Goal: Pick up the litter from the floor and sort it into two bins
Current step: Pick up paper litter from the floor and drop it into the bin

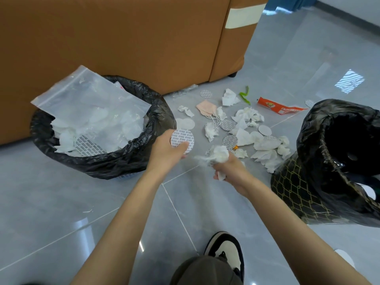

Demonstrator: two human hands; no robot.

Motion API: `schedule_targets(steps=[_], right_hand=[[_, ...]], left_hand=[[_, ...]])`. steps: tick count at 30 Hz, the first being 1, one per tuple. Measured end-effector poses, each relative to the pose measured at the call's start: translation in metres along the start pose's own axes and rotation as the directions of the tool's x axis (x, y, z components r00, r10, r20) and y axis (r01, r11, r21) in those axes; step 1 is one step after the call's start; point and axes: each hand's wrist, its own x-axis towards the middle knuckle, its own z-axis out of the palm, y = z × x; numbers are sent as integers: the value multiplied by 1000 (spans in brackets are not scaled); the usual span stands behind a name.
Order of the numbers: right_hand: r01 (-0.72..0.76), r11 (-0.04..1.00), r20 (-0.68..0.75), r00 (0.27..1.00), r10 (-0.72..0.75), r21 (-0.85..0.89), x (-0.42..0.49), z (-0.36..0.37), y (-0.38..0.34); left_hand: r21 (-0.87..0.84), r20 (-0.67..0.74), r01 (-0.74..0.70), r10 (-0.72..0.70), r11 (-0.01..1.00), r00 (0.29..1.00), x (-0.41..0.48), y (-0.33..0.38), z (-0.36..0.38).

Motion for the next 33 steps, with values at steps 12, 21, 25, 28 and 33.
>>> schedule_targets(steps=[12, 21, 25, 28, 33], right_hand=[[330, 936, -72, 938, -340, -122, 23, 72, -113], [538, 745, 140, 837, -530, -395, 34, 156, -154], [532, 596, 239, 831, -502, -601, 35, 173, -152], [542, 486, 248, 802, -543, -686, 33, 173, -149], [602, 290, 350, 721, -598, -744, 28, 160, -131]], left_hand=[[121, -341, -195, 225, 973, 913, 2, 41, -77], [345, -495, -167, 330, 924, 803, -6, 20, -131], [456, -454, -130, 356, 880, 817, -2, 9, -150], [569, -396, -43, 320, 821, 861, 4, -3, -156], [701, -320, 34, 272, 713, 908, 6, -12, -156]])
